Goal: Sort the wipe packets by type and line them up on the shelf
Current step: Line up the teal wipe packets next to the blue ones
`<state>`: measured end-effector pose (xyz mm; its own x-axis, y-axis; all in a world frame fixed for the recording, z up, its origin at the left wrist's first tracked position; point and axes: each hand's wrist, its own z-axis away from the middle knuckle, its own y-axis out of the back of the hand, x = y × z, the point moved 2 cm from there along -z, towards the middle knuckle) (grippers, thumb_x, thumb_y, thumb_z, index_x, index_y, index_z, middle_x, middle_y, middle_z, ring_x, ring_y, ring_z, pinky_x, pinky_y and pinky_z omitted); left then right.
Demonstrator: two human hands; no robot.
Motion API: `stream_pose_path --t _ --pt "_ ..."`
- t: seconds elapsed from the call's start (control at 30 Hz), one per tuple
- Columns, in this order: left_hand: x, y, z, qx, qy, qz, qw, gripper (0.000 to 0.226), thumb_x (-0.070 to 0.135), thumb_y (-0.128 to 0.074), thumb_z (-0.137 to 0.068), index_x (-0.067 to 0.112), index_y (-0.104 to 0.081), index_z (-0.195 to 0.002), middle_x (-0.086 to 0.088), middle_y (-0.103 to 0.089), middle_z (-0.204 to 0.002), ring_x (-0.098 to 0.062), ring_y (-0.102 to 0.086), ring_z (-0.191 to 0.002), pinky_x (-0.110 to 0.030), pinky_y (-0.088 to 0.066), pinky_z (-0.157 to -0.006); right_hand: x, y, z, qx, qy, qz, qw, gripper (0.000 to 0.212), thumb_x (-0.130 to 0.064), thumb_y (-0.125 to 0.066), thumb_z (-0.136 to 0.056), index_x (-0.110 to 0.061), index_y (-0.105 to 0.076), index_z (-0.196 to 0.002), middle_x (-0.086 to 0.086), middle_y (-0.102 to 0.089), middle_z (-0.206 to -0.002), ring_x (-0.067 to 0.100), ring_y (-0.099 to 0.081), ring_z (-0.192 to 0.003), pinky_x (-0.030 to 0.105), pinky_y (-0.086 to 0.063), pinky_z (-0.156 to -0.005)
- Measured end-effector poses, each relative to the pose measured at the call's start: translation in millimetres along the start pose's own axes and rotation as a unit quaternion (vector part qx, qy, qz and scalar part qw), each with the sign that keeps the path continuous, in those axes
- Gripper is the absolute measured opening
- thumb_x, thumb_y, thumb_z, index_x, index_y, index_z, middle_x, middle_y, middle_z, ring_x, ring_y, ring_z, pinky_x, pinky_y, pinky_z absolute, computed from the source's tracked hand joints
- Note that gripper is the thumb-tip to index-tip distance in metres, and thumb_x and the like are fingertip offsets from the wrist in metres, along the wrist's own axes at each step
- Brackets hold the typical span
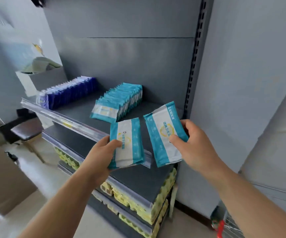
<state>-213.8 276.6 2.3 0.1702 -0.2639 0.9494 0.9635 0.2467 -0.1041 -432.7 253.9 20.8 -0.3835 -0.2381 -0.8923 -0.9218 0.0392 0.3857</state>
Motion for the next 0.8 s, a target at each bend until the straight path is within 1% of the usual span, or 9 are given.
stream_pose_path --t 0.07,0.17,0.3,0.4,0.43,0.53,0.6,0.73,0.8 --pt "16 31 -14 -0.003 -0.002 -0.014 1.0 0.011 0.01 -0.052 -0.096 0.017 -0.06 -0.097 -0.009 -0.072 -0.094 -0.023 -0.069 -0.078 -0.039 -0.057 -0.074 -14 -27 -12 0.008 -0.005 0.001 1.0 0.023 -0.015 -0.058 -0.091 -0.024 -0.053 -0.112 -0.012 -0.064 -0.104 -0.001 -0.063 -0.086 0.012 -0.049 -0.058" --pt "35 67 -42 -0.008 -0.007 -0.037 0.999 0.014 0.014 -0.056 -0.095 0.014 -0.059 -0.109 -0.009 -0.073 -0.097 -0.022 -0.07 -0.081 -0.04 -0.058 -0.075 -27 -58 -31 0.014 -0.02 0.004 1.0 0.022 -0.014 -0.057 -0.091 -0.023 -0.054 -0.111 -0.012 -0.063 -0.103 -0.001 -0.062 -0.084 0.01 -0.048 -0.055" --pt "59 97 -89 -0.021 -0.035 -0.088 0.995 0.024 0.019 -0.062 -0.092 0.014 -0.058 -0.115 -0.006 -0.073 -0.098 -0.019 -0.072 -0.079 -0.036 -0.06 -0.068 -35 -84 -62 0.008 -0.027 0.03 0.999 0.02 -0.014 -0.057 -0.091 -0.022 -0.053 -0.109 -0.014 -0.062 -0.099 -0.001 -0.061 -0.081 0.009 -0.047 -0.052" --pt "76 108 -127 -0.046 -0.076 -0.142 0.986 0.028 0.016 -0.063 -0.091 0.021 -0.058 -0.118 -0.002 -0.074 -0.1 -0.021 -0.071 -0.083 -0.042 -0.059 -0.078 -36 -96 -88 0.014 -0.03 0.039 0.999 0.019 -0.015 -0.057 -0.092 -0.023 -0.053 -0.109 -0.015 -0.061 -0.098 -0.002 -0.061 -0.081 0.008 -0.047 -0.052" --pt "82 110 -138 -0.055 -0.09 -0.162 0.981 0.029 0.015 -0.064 -0.09 0.024 -0.059 -0.117 -0.001 -0.074 -0.099 -0.02 -0.071 -0.083 -0.041 -0.059 -0.079 -36 -98 -97 0.017 -0.029 0.043 0.999 0.019 -0.015 -0.057 -0.093 -0.024 -0.052 -0.109 -0.014 -0.061 -0.1 -0.001 -0.061 -0.082 0.01 -0.049 -0.053" --pt "100 111 -168 -0.074 -0.135 -0.242 0.958 0.034 0.013 -0.067 -0.088 0.031 -0.059 -0.116 0.008 -0.07 -0.099 -0.012 -0.07 -0.079 -0.031 -0.06 -0.066 -35 -104 -121 0.027 -0.03 0.051 0.998 0.018 -0.017 -0.057 -0.093 -0.024 -0.053 -0.109 -0.013 -0.062 -0.105 0.001 -0.062 -0.087 0.015 -0.051 -0.057" --pt "112 114 -186 -0.096 -0.154 -0.296 0.938 0.036 0.016 -0.069 -0.086 0.036 -0.059 -0.115 0.012 -0.069 -0.101 -0.009 -0.07 -0.08 -0.025 -0.058 -0.058 -35 -107 -136 0.034 -0.035 0.05 0.998 0.019 -0.018 -0.057 -0.093 -0.024 -0.053 -0.11 -0.013 -0.062 -0.104 0.001 -0.062 -0.087 0.014 -0.049 -0.056" --pt "127 118 -218 -0.169 -0.176 -0.358 0.901 0.035 0.015 -0.075 -0.08 0.036 -0.066 -0.106 0.018 -0.069 -0.1 -0.001 -0.07 -0.077 -0.017 -0.054 -0.057 -35 -115 -156 0.04 -0.045 0.058 0.996 0.019 -0.018 -0.058 -0.093 -0.026 -0.053 -0.11 -0.016 -0.061 -0.104 0.003 -0.063 -0.089 0.018 -0.052 -0.059" --pt "131 118 -234 -0.193 -0.18 -0.401 0.878 0.037 0.012 -0.077 -0.077 0.034 -0.067 -0.105 0.022 -0.065 -0.1 0.005 -0.067 -0.076 -0.013 -0.052 -0.059 -36 -120 -162 0.046 -0.048 0.063 0.996 0.02 -0.018 -0.058 -0.093 -0.026 -0.053 -0.11 -0.016 -0.061 -0.105 0.002 -0.063 -0.088 0.015 -0.05 -0.057"
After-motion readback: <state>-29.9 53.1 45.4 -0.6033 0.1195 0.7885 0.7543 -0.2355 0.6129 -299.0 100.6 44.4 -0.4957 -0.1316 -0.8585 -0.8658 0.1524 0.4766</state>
